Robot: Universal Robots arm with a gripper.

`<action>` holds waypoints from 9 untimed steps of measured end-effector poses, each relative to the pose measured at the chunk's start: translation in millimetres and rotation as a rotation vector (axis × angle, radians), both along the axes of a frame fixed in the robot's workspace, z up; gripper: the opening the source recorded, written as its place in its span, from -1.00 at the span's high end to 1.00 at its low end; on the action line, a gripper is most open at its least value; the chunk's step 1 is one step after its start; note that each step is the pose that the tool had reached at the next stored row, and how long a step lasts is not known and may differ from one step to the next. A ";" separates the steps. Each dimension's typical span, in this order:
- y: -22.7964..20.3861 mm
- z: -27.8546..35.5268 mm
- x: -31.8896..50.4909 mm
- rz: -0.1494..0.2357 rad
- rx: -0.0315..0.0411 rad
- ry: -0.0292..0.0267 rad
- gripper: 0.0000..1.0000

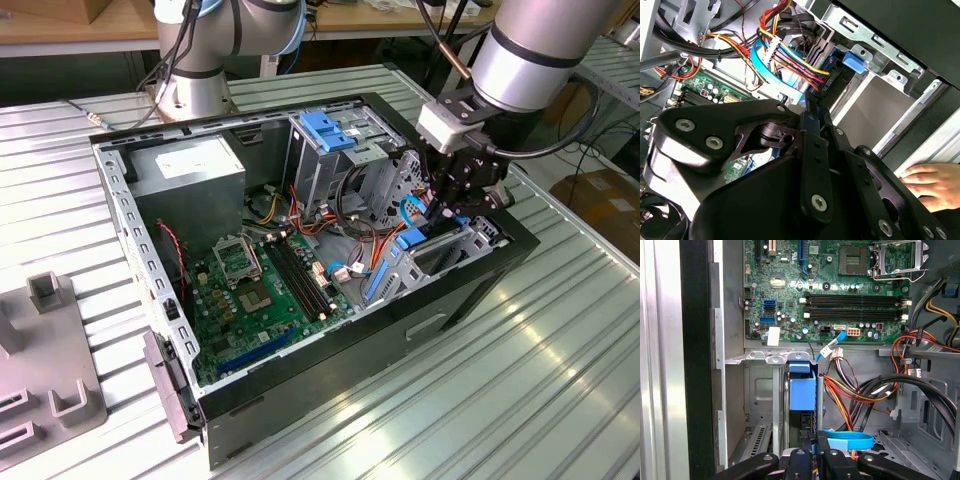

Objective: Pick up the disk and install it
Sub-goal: 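Insert the second disk wire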

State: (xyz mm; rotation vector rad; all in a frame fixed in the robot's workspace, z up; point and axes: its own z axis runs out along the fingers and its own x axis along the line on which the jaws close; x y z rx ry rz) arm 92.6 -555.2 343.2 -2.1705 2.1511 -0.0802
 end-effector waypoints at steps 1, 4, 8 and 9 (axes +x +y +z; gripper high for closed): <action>-0.1 -0.9 0.0 0.000 0.0002 0.0000 0.68; -0.3 -3.0 0.0 0.000 0.0013 0.0001 0.68; -0.2 -3.5 0.0 0.000 0.0017 0.0000 0.68; -0.2 -4.0 0.0 0.000 0.0029 -0.0002 0.65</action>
